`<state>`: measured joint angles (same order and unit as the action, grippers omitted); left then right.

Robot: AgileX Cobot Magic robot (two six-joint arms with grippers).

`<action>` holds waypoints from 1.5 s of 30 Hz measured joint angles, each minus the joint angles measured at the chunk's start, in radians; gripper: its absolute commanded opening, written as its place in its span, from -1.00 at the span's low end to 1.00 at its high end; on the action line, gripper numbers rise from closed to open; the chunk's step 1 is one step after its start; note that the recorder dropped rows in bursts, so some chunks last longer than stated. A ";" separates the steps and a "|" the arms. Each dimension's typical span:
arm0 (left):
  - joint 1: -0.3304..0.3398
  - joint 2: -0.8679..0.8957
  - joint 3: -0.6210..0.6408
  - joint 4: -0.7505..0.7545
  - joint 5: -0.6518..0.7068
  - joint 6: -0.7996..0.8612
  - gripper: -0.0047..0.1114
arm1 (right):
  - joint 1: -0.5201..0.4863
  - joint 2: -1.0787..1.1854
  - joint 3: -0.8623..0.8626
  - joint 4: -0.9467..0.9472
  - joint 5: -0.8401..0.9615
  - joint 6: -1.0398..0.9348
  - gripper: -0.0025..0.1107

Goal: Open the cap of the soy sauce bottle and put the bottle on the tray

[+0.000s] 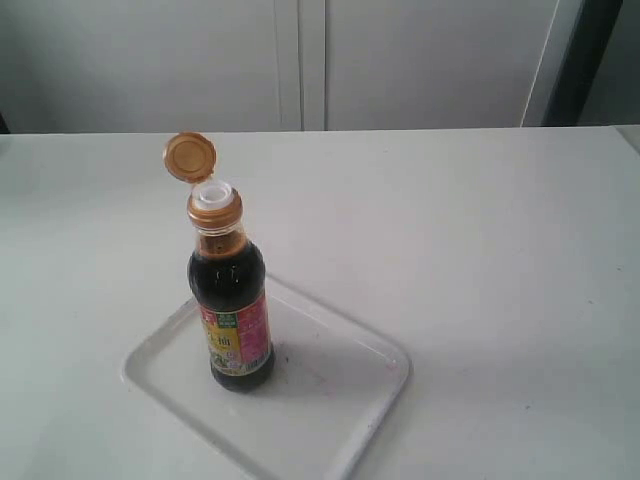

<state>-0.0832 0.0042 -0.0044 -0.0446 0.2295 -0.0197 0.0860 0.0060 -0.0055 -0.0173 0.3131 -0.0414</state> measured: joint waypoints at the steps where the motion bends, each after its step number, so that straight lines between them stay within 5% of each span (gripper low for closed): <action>1: 0.000 0.000 0.000 0.000 0.000 0.000 -0.92 | 0.000 0.000 0.000 0.000 0.007 0.000 -0.96; 45: 0.000 0.000 0.000 0.000 0.000 0.000 -0.92 | 0.000 0.000 0.000 0.000 0.032 -0.002 -0.96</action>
<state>-0.0832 0.0042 -0.0044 -0.0446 0.2295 -0.0197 0.0860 0.0060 -0.0055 -0.0173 0.3453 -0.0434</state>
